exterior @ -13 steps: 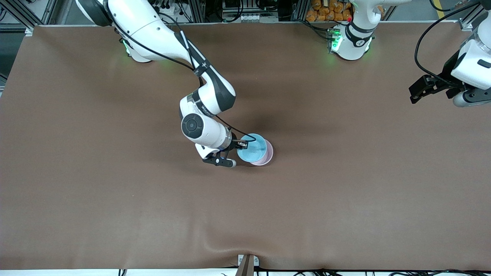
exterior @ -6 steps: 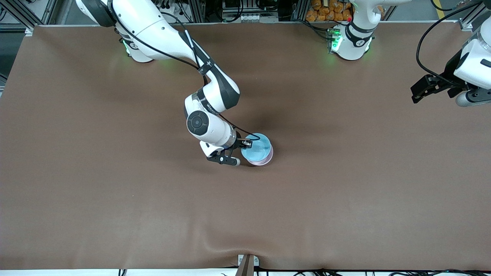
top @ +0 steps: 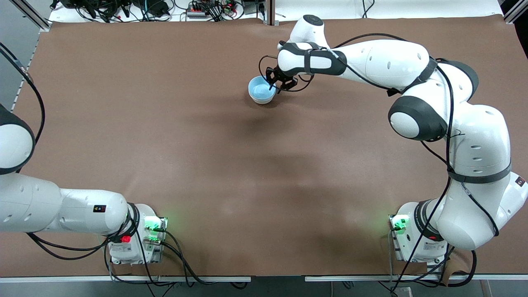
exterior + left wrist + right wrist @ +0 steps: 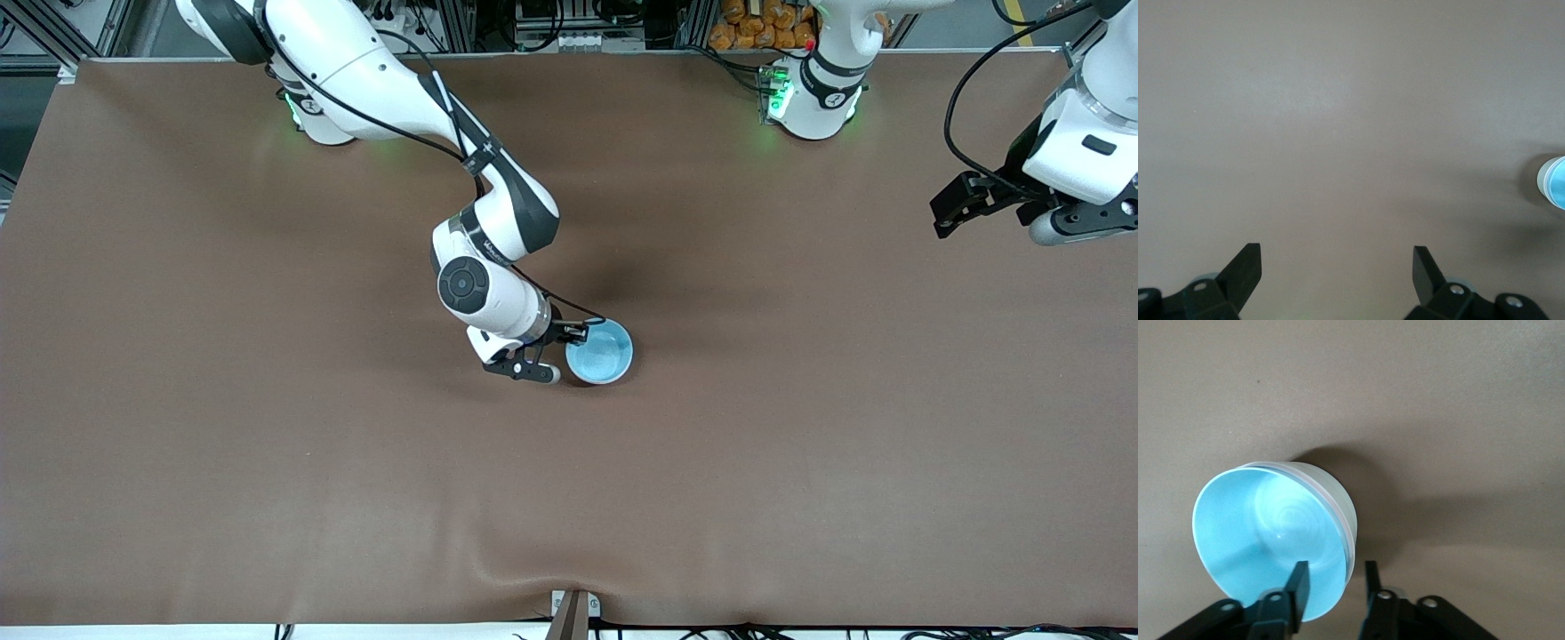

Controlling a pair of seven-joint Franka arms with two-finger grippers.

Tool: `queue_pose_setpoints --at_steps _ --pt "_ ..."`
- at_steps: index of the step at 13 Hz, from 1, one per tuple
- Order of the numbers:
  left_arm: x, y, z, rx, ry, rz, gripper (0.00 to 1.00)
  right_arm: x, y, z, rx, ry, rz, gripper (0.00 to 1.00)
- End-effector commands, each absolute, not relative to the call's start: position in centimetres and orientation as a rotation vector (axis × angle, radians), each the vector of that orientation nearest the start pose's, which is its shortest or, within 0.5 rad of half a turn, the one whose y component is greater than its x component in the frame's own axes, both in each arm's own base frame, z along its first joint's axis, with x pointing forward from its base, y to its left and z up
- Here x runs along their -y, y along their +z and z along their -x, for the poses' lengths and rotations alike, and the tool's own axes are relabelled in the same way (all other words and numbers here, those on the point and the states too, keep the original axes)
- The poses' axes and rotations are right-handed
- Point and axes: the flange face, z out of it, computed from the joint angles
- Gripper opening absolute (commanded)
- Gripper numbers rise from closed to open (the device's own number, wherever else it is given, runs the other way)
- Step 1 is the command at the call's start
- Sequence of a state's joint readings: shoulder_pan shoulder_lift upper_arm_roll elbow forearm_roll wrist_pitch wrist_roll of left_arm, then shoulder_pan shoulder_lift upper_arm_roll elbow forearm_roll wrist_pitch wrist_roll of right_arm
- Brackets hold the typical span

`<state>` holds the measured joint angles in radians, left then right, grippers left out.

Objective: Stack pink and blue bowls on white bowl

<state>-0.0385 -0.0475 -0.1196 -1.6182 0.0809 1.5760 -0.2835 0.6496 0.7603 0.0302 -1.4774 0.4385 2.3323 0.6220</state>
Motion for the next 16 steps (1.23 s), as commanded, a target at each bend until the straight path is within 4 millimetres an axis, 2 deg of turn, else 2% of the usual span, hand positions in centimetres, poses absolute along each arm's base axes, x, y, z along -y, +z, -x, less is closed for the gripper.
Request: queue_pose_setpoints --at_steps 1,6,8,9,11,12,14,16 --pt "8.3 62.9 -53.5 0.208 -0.018 3.063 1.0 -46.6 23.7 -56.8 -0.363 0.197 2.769 1.0" --pt "8.5 62.3 -54.0 0.174 -0.004 3.064 1.0 -45.0 25.5 -58.1 -0.37 0.167 2.765 1.0" --pt "9.6 62.6 -53.8 0.161 -0.012 3.066 1.0 -42.4 28.3 -59.3 -0.332 0.139 2.793 1.0" --pt "9.6 62.6 -53.8 0.161 -0.013 3.064 1.0 -40.2 30.2 -59.6 -0.275 0.135 2.813 1.0" --pt "9.4 62.4 -53.9 0.165 -0.007 3.065 1.0 -34.3 34.9 -60.1 -0.206 0.064 2.822 1.0" --pt "9.0 62.1 -53.9 0.176 0.004 3.061 1.0 -30.9 37.3 -59.8 -0.153 0.061 2.821 1.0" --pt "8.7 62.1 -54.0 0.176 0.004 3.06 1.0 -21.9 41.6 -59.7 -0.058 0.097 2.815 1.0" --pt "8.6 62.1 -54.3 0.174 0.0 3.056 1.0 -12.2 45.0 -60.2 0.041 0.117 2.874 1.0"
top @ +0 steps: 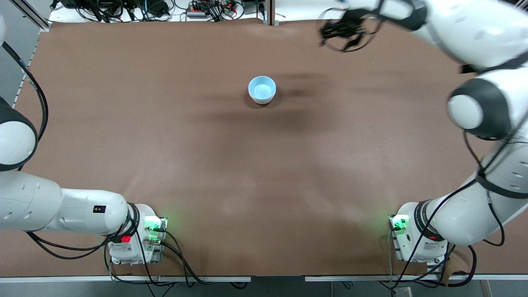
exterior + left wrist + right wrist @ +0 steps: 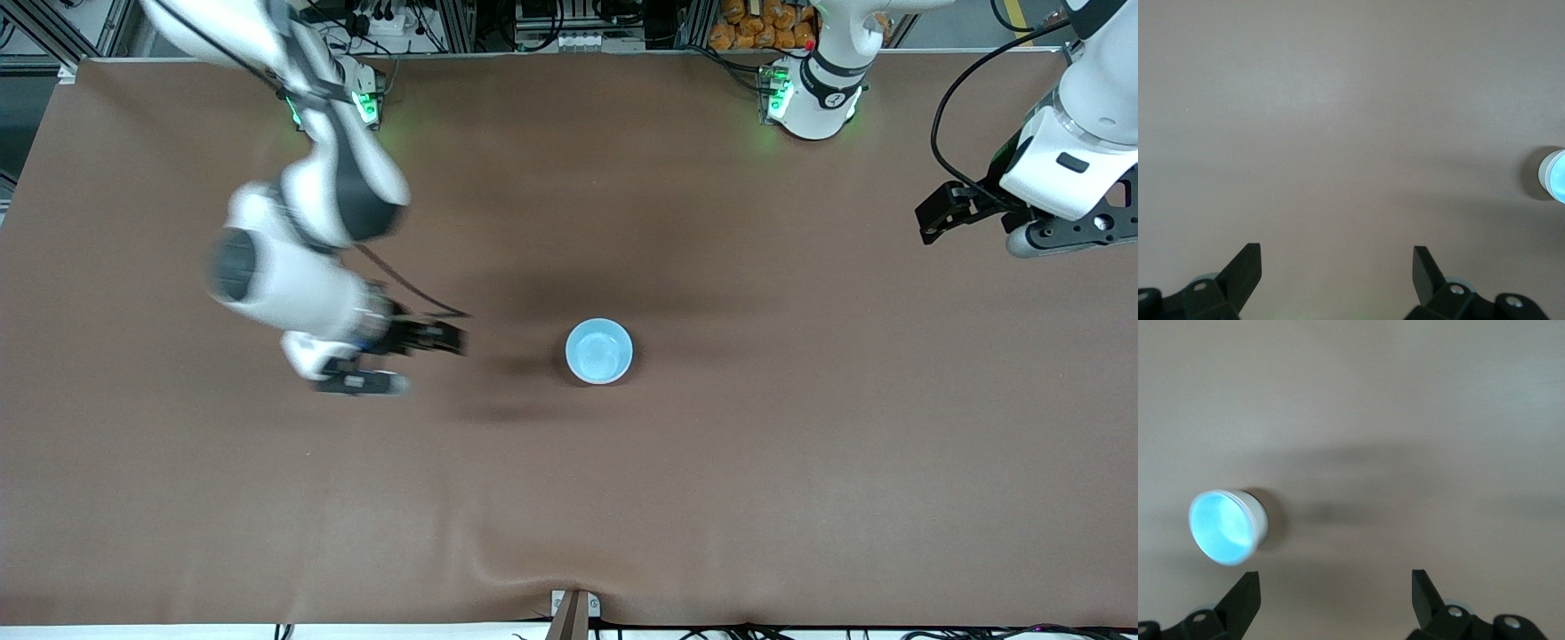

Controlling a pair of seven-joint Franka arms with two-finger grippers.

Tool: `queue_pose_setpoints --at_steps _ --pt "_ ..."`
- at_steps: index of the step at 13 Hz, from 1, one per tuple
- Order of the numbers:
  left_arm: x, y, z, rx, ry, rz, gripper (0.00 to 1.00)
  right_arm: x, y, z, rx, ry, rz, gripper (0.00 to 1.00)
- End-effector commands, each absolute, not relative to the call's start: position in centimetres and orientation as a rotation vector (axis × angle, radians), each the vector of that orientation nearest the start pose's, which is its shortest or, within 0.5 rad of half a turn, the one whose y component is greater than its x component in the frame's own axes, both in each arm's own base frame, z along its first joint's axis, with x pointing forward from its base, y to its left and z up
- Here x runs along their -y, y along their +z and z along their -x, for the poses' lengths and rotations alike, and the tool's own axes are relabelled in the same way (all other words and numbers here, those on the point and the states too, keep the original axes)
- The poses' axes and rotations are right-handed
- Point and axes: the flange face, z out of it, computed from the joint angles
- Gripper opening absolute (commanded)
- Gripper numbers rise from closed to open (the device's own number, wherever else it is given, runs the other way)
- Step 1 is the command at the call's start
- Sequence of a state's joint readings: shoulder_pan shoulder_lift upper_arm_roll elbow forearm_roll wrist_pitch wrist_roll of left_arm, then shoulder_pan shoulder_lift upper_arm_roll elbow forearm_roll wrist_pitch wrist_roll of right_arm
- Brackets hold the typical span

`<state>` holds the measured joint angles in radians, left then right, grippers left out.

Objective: Stack pink and blue bowls on white bowl

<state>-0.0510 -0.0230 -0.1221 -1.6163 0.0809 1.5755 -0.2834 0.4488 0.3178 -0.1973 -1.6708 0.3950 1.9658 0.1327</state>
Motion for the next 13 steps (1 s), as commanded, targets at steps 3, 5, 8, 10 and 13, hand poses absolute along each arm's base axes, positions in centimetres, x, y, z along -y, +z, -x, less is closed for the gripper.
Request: queue_pose_setpoints --at_steps 3,5,8,10,13 --pt "8.4 61.9 -54.3 0.171 0.007 3.052 1.0 -3.2 50.2 -58.4 0.144 0.095 3.038 1.0" --pt "8.6 62.0 -54.3 0.173 0.002 3.053 1.0 0.6 52.9 -57.2 0.159 0.06 3.034 1.0" --pt "8.4 61.8 -54.4 0.169 0.007 3.053 1.0 1.4 55.7 -55.8 0.111 0.022 3.036 1.0" --pt "8.3 61.8 -54.4 0.171 0.007 3.053 1.0 0.5 56.5 -55.2 -0.056 0.048 3.037 1.0" --pt "8.1 61.8 -54.5 0.181 0.012 3.064 1.0 -1.3 58.4 -54.8 -0.029 0.008 3.062 1.0"
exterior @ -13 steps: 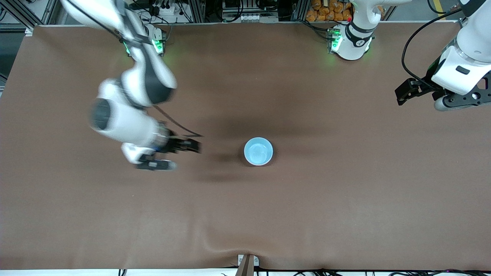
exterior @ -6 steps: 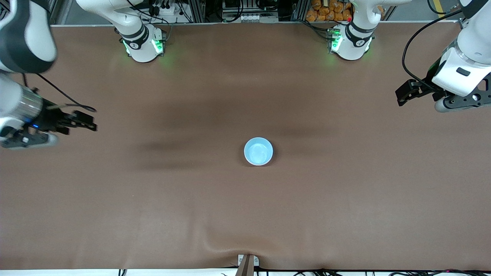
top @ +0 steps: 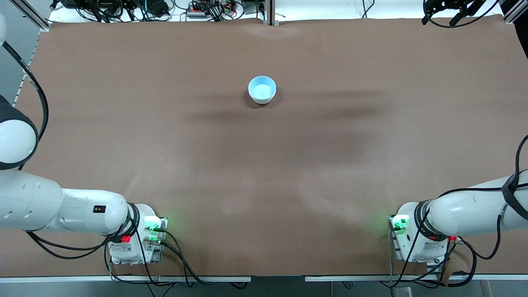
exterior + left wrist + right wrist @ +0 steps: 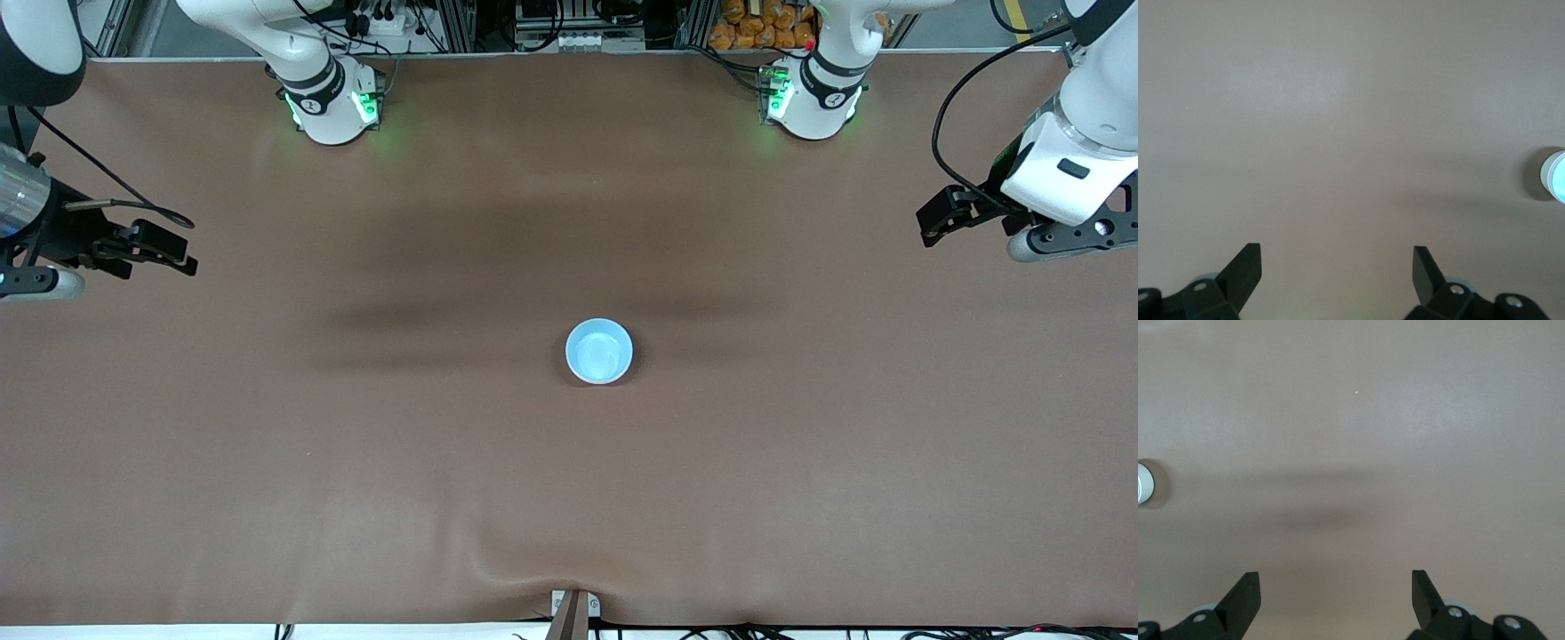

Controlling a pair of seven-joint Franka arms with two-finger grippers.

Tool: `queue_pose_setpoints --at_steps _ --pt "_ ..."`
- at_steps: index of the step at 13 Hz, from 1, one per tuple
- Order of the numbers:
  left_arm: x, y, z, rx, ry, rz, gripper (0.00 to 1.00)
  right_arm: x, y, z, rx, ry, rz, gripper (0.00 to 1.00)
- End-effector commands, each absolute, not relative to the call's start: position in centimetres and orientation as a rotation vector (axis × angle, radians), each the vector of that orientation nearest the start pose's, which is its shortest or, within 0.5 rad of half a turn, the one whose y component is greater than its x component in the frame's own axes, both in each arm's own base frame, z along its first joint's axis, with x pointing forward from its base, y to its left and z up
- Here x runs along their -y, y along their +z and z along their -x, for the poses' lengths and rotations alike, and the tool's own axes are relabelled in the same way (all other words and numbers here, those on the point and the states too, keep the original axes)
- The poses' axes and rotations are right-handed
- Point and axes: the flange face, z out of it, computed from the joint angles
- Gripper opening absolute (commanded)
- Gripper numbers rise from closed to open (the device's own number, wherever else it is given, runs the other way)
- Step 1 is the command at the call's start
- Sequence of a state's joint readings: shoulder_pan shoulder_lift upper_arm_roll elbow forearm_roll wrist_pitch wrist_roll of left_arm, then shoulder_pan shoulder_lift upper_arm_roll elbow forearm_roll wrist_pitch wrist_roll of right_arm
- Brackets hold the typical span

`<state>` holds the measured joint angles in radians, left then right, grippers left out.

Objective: Stack pink and blue bowls on white bowl

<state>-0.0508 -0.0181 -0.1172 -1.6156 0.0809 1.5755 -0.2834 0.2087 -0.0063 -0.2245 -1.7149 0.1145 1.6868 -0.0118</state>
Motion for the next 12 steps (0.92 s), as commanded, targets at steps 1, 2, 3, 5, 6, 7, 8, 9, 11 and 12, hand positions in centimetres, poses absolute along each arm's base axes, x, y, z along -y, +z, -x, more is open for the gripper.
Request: queue_pose_setpoints --at_steps 1,2,3,5,6,7,8,9,11,12 --pt "8.2 61.8 -54.5 0.179 0.012 3.066 1.0 -1.0 59.4 -54.5 -0.021 -0.016 3.089 1.0" --pt "8.2 61.8 -54.5 0.176 0.012 3.066 1.0 -1.0 59.7 -54.2 -0.017 -0.008 3.099 1.0" --pt "8.2 61.8 -54.5 0.179 0.01 3.067 1.0 -0.4 59.8 -53.8 -0.032 0.02 3.103 1.0" --pt "8.4 61.9 -54.5 0.183 0.007 3.067 1.0 0.4 60.9 -53.4 -0.043 0.031 3.109 1.0" --pt "8.6 62.3 -54.6 0.179 -0.007 3.069 1.0 0.3 61.8 -53.4 -0.037 0.012 3.114 1.0" --pt "8.6 62.4 -54.9 0.177 -0.011 3.071 1.0 0.3 62.0 -53.5 -0.037 0.01 3.119 1.0" --pt "8.6 62.5 -55.1 0.18 -0.016 3.072 1.0 0.3 62.1 -53.4 -0.037 0.007 3.122 1.0" --pt "8.5 62.4 -55.1 0.182 -0.013 3.072 1.0 0.4 62.1 -53.4 -0.037 0.007 3.122 1.0" --pt "8.4 62.4 -55.1 0.187 -0.008 3.071 1.0 0.5 62.5 -53.4 -0.034 0.005 3.122 1.0" --pt "8.2 62.1 -55.1 0.182 -0.002 3.067 1.0 0.4 62.6 -53.4 -0.025 0.005 3.122 1.0"
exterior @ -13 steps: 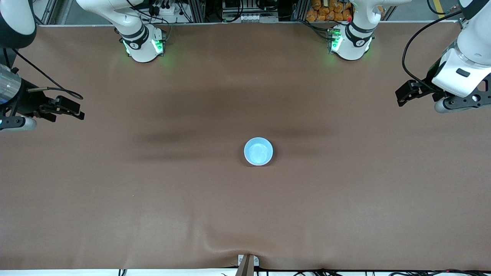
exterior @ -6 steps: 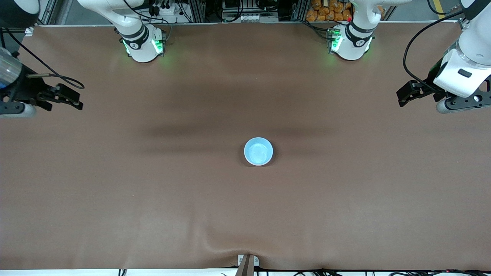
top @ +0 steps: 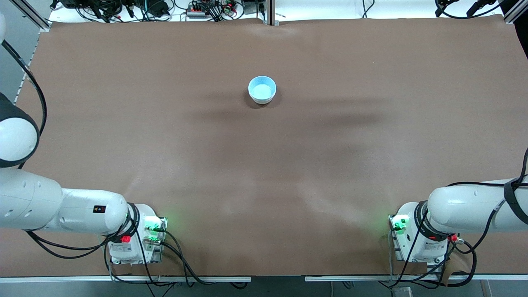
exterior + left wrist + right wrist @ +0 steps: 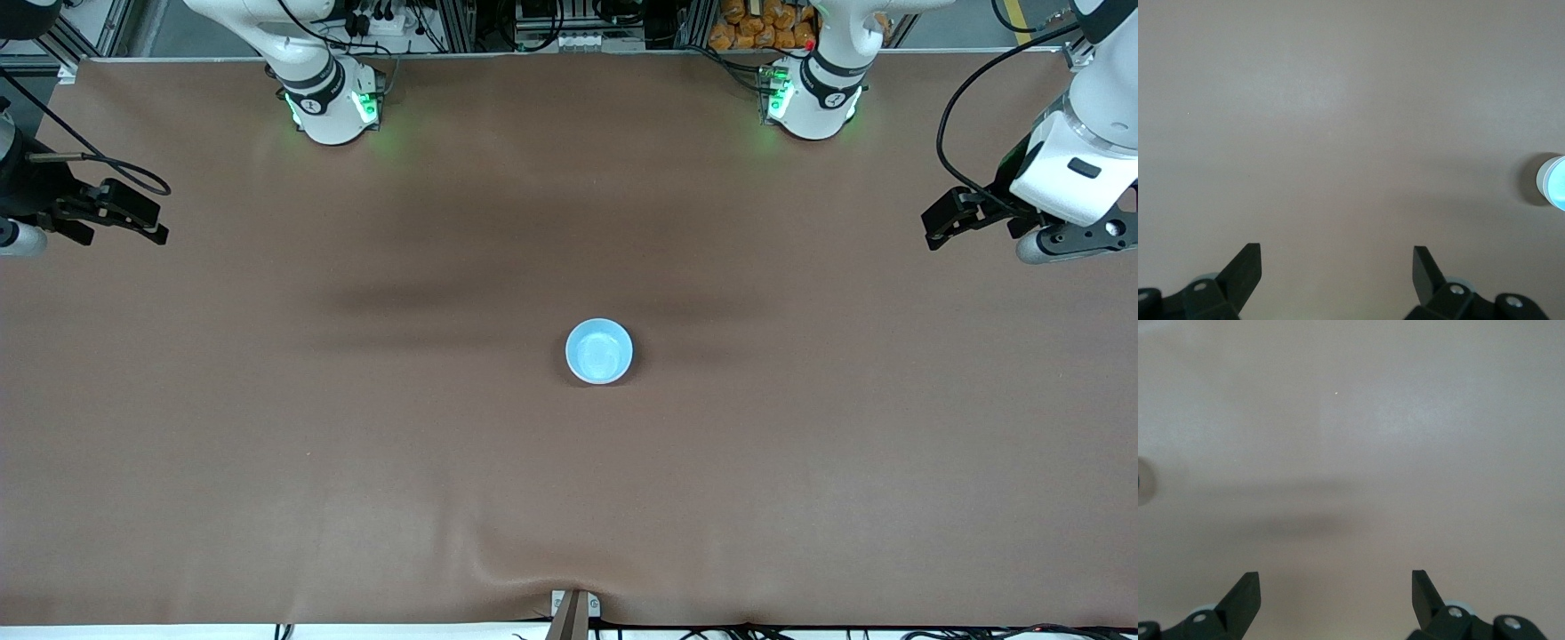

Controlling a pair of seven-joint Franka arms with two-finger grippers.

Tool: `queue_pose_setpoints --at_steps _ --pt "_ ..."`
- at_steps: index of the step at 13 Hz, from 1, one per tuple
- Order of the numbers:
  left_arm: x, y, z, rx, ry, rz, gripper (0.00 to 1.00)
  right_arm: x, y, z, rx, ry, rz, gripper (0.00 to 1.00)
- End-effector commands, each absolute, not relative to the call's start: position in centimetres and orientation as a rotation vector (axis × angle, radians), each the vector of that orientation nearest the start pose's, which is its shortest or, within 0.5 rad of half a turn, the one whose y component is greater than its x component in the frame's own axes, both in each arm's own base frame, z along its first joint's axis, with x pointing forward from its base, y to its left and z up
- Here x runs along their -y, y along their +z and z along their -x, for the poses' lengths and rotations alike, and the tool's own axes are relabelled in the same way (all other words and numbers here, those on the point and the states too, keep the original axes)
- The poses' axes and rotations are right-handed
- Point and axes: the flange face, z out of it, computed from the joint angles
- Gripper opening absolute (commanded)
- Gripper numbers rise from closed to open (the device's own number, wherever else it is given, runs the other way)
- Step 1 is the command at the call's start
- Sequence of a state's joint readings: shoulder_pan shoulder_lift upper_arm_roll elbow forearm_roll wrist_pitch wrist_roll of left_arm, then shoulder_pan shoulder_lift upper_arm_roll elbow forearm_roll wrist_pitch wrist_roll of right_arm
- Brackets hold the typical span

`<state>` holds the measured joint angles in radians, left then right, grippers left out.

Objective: Stack pink and blue bowls on white bowl

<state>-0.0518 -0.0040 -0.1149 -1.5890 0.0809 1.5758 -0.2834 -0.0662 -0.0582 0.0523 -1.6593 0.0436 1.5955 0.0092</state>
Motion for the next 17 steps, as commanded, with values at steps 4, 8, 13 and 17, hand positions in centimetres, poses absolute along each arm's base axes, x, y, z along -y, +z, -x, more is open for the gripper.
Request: queue_pose_setpoints --at_steps 4,8,13,17 --pt "8.1 61.7 -54.7 0.17 0.036 3.065 1.0 0.6 62.8 -53.6 -0.027 0.0 3.121 1.0" --pt "7.2 62.2 -54.9 0.143 0.025 3.067 1.0 0.6 63.4 -54.0 -0.024 -0.024 3.12 1.0" --pt "7.4 62.5 -55.0 0.136 0.013 3.071 1.0 1.4 64.1 -52.9 0.005 0.082 3.136 1.0" --pt "7.3 62.6 -54.9 0.134 0.019 3.087 1.0 1.2 64.2 -52.8 0.01 0.08 3.14 1.0"
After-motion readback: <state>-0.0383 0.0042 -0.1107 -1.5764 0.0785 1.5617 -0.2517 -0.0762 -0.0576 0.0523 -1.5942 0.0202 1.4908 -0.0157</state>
